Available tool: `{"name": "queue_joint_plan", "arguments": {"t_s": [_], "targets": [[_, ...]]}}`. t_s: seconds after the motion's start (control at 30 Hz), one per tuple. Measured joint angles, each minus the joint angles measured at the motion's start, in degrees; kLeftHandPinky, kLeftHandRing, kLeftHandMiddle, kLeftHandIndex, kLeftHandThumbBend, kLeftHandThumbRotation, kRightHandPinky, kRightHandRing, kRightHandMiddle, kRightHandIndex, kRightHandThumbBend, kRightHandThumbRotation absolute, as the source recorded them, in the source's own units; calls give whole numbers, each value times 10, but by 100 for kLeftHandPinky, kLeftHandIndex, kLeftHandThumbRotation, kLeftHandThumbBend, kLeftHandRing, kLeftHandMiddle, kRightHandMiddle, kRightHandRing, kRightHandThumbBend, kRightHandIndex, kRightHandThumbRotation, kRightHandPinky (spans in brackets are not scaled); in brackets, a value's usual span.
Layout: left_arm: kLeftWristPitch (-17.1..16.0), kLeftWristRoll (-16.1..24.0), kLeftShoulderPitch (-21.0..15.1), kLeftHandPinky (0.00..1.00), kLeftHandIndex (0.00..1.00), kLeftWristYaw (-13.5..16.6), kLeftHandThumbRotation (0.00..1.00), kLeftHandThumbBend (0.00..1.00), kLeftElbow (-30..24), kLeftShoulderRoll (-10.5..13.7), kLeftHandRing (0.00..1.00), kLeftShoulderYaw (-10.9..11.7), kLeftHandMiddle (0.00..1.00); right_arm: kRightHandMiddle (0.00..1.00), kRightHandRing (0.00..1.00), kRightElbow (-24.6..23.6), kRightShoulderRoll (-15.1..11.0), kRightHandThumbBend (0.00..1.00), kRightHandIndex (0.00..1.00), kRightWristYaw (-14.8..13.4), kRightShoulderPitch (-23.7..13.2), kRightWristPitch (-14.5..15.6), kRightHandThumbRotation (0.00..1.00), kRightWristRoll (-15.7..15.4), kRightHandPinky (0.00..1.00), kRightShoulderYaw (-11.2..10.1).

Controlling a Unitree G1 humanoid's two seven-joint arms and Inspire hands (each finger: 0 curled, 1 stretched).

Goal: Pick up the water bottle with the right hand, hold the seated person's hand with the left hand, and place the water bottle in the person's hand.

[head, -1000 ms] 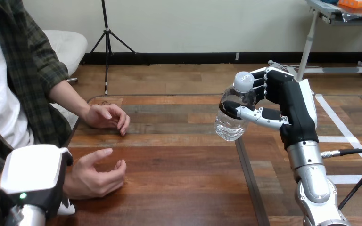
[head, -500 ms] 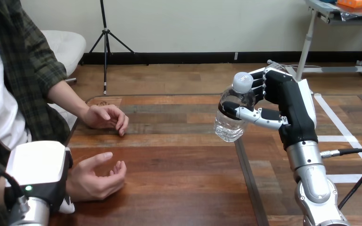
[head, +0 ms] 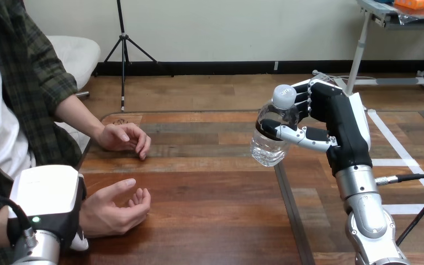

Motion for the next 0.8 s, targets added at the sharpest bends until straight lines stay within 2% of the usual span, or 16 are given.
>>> {"name": "queue_joint_plan", "arguments": {"t_s": [0.27, 0.53, 0.8], "targets": [[8, 7, -4, 46, 60, -18, 0, 91, 2, 1, 52, -5, 56, 47, 41, 0, 0, 76, 49, 1, 0, 0, 0, 1, 36, 0], [12, 9, -4, 51, 63, -36, 0, 89, 5, 1, 56, -17, 60, 47, 42, 0, 0, 75, 49, 12, 0, 0, 0, 10, 37, -1], [15, 8, -7, 53, 64, -54, 0, 88, 3, 3, 58, -18, 62, 47, 42, 0, 0, 75, 49, 14, 0, 0, 0, 12, 37, -1]]}}
